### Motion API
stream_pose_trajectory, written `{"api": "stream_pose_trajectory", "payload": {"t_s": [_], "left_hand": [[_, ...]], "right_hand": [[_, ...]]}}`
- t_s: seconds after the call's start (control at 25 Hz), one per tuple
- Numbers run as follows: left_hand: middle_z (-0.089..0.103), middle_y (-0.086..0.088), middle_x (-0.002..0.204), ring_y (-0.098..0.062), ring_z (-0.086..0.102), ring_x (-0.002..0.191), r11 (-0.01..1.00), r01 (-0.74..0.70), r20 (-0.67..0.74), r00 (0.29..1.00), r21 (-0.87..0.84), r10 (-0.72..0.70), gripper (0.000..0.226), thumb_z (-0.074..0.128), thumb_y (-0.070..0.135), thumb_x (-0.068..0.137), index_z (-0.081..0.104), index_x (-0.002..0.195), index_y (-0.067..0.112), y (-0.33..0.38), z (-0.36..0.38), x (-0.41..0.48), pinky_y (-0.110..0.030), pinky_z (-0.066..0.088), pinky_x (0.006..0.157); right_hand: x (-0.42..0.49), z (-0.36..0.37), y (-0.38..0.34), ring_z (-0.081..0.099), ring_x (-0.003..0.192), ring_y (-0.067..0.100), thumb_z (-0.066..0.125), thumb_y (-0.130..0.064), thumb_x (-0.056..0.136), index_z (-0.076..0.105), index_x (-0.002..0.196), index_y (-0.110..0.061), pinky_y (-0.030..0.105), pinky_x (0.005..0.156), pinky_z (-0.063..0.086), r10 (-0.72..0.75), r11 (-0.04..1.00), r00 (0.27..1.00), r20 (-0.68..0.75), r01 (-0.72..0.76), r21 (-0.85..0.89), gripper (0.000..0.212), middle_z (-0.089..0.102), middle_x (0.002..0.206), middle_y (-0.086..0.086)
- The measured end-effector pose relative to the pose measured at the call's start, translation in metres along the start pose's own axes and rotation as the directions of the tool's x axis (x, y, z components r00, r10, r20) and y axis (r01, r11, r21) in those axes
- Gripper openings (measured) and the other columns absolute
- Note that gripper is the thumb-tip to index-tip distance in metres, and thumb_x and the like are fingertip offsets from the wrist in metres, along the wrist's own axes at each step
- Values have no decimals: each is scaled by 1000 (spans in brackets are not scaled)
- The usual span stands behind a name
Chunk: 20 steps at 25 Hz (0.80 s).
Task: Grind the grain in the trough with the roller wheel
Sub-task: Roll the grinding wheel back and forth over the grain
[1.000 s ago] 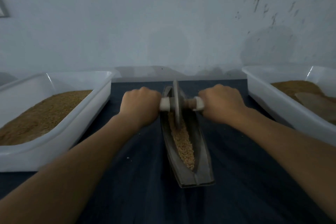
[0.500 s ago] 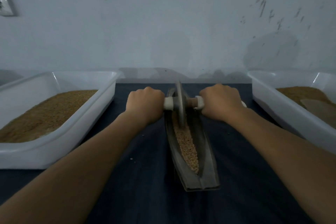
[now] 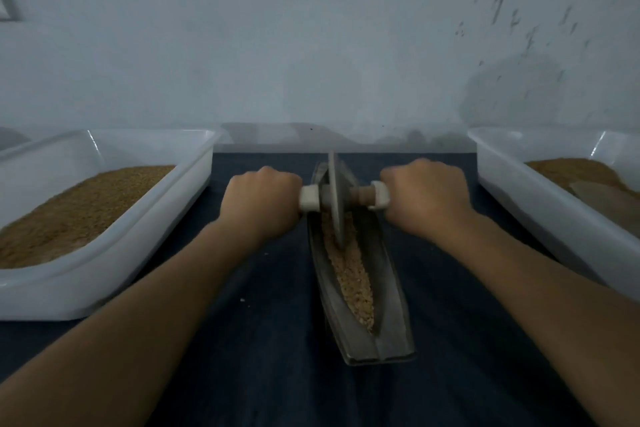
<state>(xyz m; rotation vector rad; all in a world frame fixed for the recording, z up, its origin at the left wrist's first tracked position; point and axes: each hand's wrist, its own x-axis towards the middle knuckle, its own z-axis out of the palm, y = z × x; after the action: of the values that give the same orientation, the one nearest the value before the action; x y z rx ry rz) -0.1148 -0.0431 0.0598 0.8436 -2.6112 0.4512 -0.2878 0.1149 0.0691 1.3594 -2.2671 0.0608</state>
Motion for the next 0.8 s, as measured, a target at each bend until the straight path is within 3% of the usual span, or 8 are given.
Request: {"api": "stream_pose_trajectory", "payload": {"t_s": [0.12,0.2,0.28,0.36,0.48,0.56,0.64,0.8], "left_hand": [[56,3,83,-20,50,70,996,55,128,991,-64,-46,16,62,40,87,64,96,27,-2,1,23,-35,39,64],[43,8,68,-14,38,55,1000,-4,-10,1000,-13,4,17,66,41,82,56,81,28,-2,2,-4,-31,33,54],[19,14,56,-6,13,44,993,-110,-162,980,39,115,44,78,42,65,35,67,33,1,-3,-47,-21,14,45],[8,15,56,-4,3,44,984,-165,-246,953,69,177,60,81,40,51,24,66,35,-2,-12,-61,-16,4,48],[15,10,56,-9,8,44,990,-75,-119,989,120,89,42,75,34,65,34,65,30,10,-12,-47,-22,11,45],[34,5,64,-16,30,50,993,-21,-71,997,116,30,9,64,27,83,56,81,25,14,-10,-13,-31,28,50],[44,1,74,-22,43,63,994,-2,14,1000,105,0,8,59,23,88,63,95,23,15,-16,12,-35,36,59],[33,6,64,-14,28,50,988,-83,-78,992,133,94,14,66,31,83,53,81,25,15,-16,-18,-30,24,49]], "right_hand": [[26,-2,-1,54,74,21,67,-33,83,61,88,-29,31,61,38,2,1000,994,114,-3,15,8,59,83,-3],[0,0,5,49,61,16,68,-37,80,53,76,-29,26,52,30,-34,999,999,10,34,-25,18,55,74,-8],[-40,1,9,32,49,13,65,-42,71,36,66,-29,21,47,16,-111,992,979,-169,100,-71,32,43,61,-10],[-62,0,17,28,47,17,61,-43,64,32,66,-34,19,46,20,-178,983,951,-252,182,-9,30,39,57,-11],[-45,4,12,35,52,19,67,-42,70,45,65,-29,21,48,15,-97,995,977,-188,93,-28,27,40,59,-10],[-16,10,4,45,63,18,66,-39,83,53,76,-28,26,48,18,23,999,998,-60,-20,45,18,50,71,-9],[4,14,3,49,71,18,63,-34,88,54,84,-29,29,51,26,75,987,994,85,-87,138,12,55,80,-7],[-33,18,15,50,66,20,57,-45,86,47,75,-28,28,50,30,-8,996,999,-35,11,86,22,50,72,-7]]}}
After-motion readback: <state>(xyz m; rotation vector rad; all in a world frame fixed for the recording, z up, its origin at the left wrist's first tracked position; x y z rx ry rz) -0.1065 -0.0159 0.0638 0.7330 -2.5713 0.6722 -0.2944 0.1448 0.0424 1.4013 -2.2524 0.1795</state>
